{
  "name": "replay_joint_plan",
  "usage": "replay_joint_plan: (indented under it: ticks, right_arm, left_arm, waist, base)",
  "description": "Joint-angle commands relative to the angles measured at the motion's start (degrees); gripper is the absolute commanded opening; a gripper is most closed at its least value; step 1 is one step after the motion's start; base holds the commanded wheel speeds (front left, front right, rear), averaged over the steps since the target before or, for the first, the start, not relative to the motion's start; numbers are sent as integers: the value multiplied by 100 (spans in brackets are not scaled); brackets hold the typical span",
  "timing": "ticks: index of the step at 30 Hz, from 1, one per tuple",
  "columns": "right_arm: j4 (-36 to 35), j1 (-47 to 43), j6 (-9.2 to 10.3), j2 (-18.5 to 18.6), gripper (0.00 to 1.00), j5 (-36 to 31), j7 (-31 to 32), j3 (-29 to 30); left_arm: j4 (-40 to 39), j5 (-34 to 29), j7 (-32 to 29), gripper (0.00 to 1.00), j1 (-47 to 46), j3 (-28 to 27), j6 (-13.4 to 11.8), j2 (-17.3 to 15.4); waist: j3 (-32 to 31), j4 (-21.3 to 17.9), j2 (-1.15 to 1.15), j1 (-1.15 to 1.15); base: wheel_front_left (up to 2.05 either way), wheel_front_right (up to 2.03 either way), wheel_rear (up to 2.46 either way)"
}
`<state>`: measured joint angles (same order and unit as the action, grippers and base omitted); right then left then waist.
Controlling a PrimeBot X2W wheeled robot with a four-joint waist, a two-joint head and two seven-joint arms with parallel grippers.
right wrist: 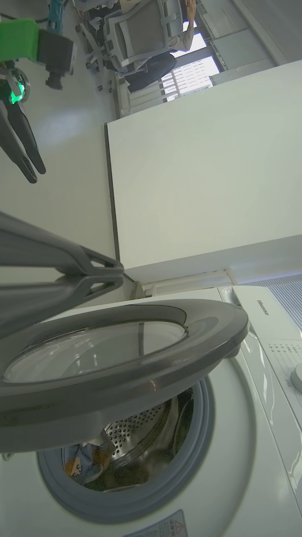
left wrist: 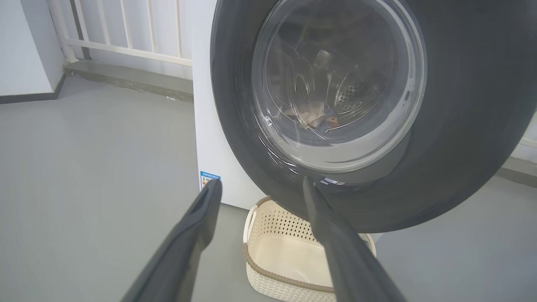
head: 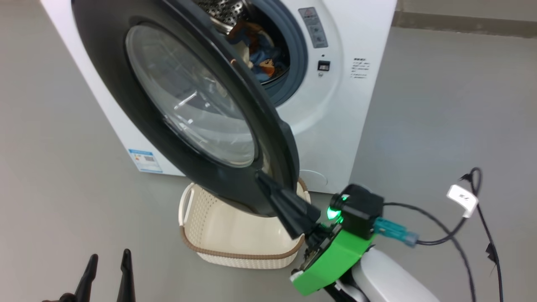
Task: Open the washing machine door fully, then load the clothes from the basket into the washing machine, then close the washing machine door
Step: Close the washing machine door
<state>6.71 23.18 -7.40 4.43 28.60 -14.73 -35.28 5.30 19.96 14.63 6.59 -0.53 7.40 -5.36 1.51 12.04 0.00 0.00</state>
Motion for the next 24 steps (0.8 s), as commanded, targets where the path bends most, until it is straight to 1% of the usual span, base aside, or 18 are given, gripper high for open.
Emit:
replay_joint_plan:
  ticks: [1,8,17,24]
  right_arm:
    - [-3,-25,-9,-129,0,56,-27,-130]
    - [912,68,-9,-118,0,123,-27,-363]
    - [1527,470,-9,-108,0,58,-27,-28]
    - [1702,654,-9,-118,0,-42,-27,324]
  left_arm:
    - [-134,41,37,100,-239,-169,9,-35]
    - [-89,129,37,100,-344,-81,9,49]
    - [-66,185,37,100,-609,-14,9,123]
    - [-58,220,37,100,-731,-17,9,151]
  waist:
    - [77,84,0,0]
    - [328,280,0,0]
    - [690,408,0,0]
    - [840,483,0,0]
  base:
    - [0,0,0]
    - [0,0,0]
    - [0,0,0]
    - [0,0,0]
